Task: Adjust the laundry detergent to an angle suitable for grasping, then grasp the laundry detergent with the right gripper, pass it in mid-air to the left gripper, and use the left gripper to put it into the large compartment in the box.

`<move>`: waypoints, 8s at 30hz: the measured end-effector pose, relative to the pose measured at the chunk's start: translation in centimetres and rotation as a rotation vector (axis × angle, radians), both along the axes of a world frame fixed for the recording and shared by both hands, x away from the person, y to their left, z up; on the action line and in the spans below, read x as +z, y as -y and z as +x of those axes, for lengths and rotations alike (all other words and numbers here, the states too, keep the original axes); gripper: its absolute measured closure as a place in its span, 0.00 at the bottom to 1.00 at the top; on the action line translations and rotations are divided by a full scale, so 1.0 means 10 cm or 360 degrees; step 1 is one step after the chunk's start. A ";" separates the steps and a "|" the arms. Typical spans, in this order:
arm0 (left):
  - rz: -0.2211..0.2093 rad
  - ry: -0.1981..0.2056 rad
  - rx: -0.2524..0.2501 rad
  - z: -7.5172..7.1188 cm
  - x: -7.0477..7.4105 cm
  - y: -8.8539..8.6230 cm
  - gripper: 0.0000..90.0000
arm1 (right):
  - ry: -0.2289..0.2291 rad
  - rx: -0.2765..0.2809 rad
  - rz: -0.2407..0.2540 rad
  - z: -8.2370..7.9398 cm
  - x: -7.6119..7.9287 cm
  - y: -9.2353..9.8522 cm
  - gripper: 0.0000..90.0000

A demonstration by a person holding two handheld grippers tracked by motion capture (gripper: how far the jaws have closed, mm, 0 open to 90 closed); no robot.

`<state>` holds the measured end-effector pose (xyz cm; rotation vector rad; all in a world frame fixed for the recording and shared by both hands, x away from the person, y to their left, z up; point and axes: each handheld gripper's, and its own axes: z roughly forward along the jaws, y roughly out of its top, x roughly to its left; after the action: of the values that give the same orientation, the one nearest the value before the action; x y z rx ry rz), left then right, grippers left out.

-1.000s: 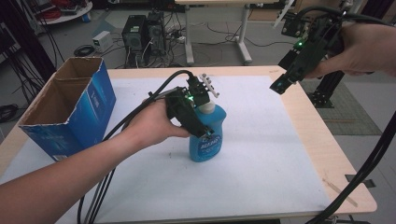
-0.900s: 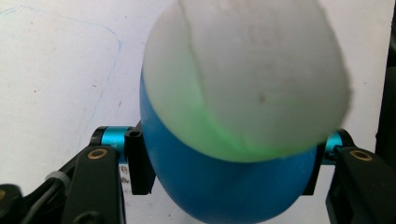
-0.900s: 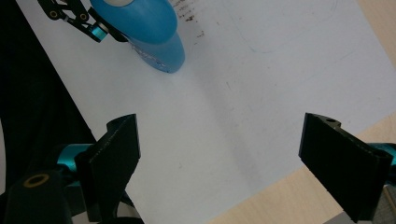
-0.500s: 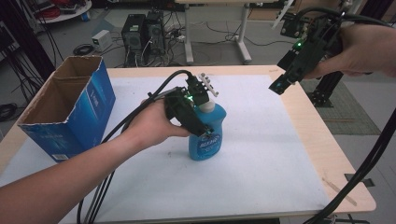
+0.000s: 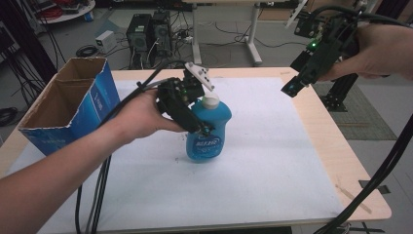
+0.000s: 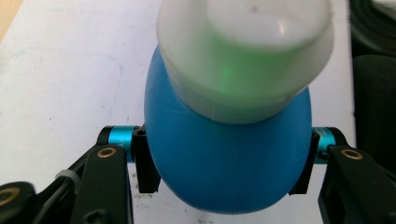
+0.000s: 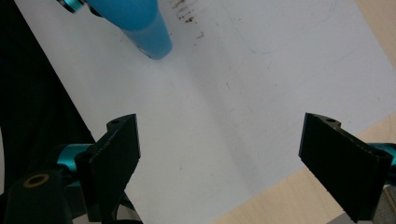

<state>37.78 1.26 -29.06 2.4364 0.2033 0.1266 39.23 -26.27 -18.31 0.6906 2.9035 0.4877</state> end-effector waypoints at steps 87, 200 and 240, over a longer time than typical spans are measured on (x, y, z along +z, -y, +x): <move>0.0538 0.0102 0.0770 0.34 1.40 -1.26 0.20 | -0.0008 0.0091 0.0023 0.08 0.01 -0.19 0.13; 0.0557 0.0109 0.0611 0.23 1.23 -1.11 0.20 | 0.0044 0.0575 0.0373 -0.11 -1.50 -1.34 0.29; 0.0567 0.0104 0.0612 0.22 1.22 -1.13 0.20 | 0.0013 0.0633 0.0410 -0.13 -1.59 -1.36 0.47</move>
<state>39.93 12.60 -16.85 2.7106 0.6689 0.4453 37.92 -12.72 -34.19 0.1244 3.0028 0.9154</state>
